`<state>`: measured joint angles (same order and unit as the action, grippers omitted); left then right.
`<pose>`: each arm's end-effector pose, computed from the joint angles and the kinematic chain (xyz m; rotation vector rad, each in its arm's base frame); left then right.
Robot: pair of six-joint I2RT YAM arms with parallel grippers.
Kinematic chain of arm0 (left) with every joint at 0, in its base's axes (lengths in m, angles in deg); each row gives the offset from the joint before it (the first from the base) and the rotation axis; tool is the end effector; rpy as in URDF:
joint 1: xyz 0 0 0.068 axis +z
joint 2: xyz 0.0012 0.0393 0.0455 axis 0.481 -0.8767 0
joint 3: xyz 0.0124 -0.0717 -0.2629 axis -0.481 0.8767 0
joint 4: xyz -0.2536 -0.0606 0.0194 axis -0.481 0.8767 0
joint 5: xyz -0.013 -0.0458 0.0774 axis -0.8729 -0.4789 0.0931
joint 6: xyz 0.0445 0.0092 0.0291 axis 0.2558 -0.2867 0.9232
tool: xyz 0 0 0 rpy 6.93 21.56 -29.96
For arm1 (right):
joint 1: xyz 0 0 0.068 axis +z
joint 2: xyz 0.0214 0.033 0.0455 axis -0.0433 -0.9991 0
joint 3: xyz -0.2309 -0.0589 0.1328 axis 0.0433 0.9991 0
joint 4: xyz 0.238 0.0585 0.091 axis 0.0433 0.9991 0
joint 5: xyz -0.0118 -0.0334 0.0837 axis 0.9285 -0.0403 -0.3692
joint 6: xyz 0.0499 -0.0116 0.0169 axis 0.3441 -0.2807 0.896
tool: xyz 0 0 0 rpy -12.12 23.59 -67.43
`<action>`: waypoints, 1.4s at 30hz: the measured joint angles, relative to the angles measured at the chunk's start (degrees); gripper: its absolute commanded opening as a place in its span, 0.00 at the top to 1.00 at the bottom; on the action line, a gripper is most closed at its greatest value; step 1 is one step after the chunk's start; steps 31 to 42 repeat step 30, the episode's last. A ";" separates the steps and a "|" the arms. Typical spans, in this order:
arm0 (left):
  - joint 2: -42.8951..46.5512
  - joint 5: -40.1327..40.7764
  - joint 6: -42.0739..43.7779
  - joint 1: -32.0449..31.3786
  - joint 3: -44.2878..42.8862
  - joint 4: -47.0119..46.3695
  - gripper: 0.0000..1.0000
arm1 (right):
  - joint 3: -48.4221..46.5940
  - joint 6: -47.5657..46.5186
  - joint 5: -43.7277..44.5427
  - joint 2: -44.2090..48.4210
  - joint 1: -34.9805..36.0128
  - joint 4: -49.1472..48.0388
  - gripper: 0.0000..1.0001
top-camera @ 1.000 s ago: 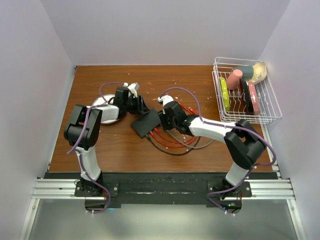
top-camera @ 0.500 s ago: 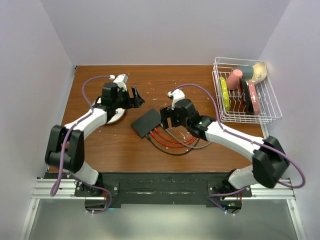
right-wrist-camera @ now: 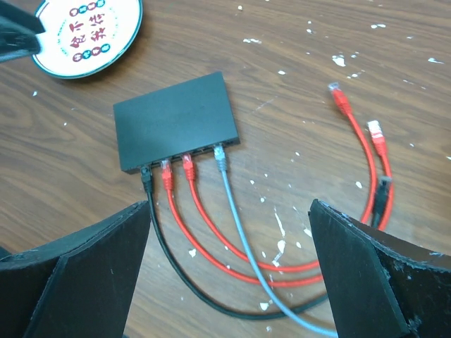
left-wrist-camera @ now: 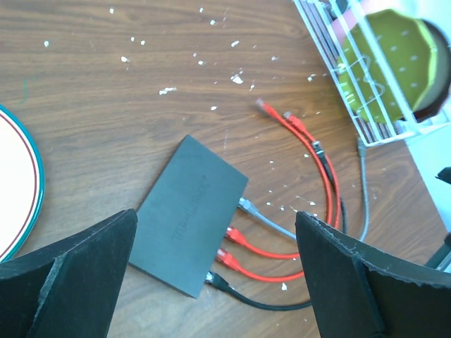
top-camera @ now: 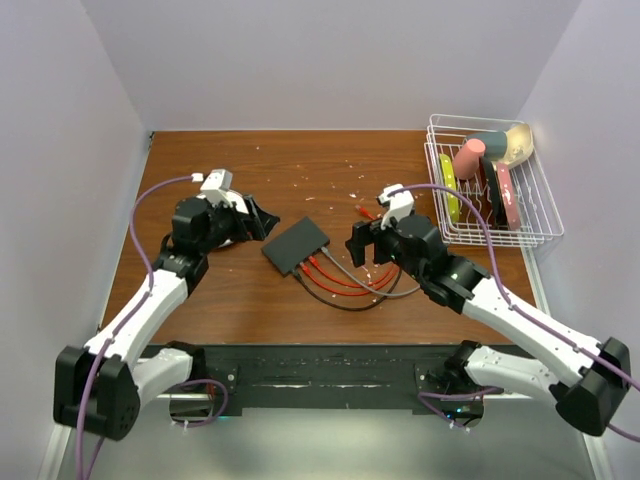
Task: Insert the plug into the switch port
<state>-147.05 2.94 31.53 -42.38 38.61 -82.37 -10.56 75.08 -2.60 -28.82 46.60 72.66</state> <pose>0.2374 -0.0695 0.2684 -0.0016 1.9585 -0.7956 0.1752 0.1588 0.3108 -0.3432 1.9539 0.4650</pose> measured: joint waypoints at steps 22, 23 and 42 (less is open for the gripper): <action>5.73 5.33 0.26 0.02 1.73 5.18 0.00 | 2.05 0.94 1.11 2.82 0.00 3.91 0.01; 6.05 5.84 0.33 0.02 1.73 5.20 0.00 | 2.25 0.90 1.25 2.84 0.00 3.89 0.01; 8.85 9.46 1.68 0.00 2.78 5.33 0.00 | 2.62 0.44 3.50 4.35 0.00 2.86 0.01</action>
